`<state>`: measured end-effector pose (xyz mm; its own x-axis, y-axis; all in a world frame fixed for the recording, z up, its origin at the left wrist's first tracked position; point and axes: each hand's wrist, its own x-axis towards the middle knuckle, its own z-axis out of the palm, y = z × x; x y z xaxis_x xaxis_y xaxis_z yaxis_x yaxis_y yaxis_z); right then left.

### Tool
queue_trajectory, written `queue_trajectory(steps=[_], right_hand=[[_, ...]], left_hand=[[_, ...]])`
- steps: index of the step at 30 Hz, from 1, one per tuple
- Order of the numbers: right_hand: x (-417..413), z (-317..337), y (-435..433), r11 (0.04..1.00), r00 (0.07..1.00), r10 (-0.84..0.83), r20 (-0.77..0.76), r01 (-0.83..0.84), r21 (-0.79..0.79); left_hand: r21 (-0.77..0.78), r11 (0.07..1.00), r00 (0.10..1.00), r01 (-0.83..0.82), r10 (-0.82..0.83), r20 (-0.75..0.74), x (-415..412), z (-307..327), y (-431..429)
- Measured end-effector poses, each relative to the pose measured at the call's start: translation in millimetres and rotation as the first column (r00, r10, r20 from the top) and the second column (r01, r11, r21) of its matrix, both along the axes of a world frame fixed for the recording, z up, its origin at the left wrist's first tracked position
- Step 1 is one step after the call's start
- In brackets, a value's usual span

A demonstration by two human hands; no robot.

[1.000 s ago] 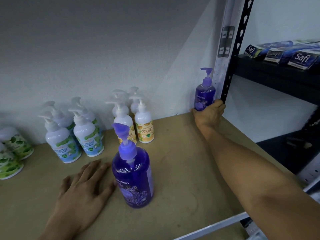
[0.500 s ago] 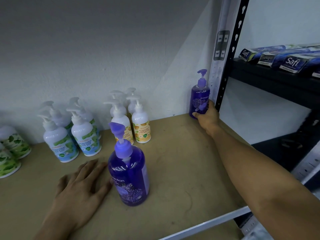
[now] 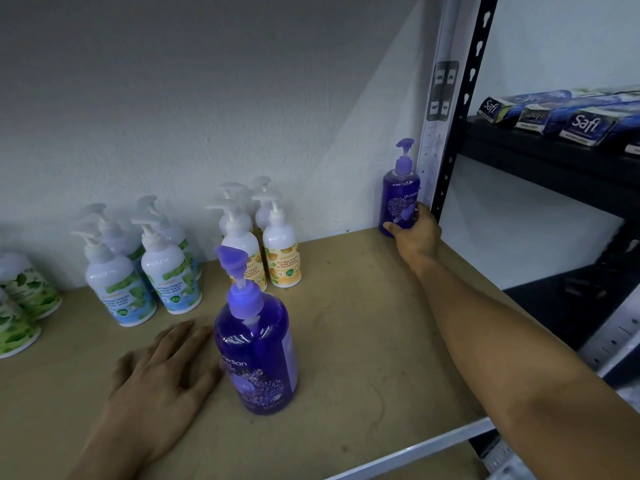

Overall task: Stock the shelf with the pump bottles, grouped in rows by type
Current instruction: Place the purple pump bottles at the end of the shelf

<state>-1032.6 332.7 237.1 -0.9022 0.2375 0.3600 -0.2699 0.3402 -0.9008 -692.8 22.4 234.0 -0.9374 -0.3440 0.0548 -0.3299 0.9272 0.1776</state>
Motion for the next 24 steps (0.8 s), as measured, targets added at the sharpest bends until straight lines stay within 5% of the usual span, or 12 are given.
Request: queue_trajectory(steps=[24], right_hand=[[2.4,1.7,0.7,0.999,1.000,0.018,0.019,-0.019,0.048]], left_hand=[[0.019,1.000,0.999,0.012,-0.011,-0.038,-0.3,-4.1,-2.1]])
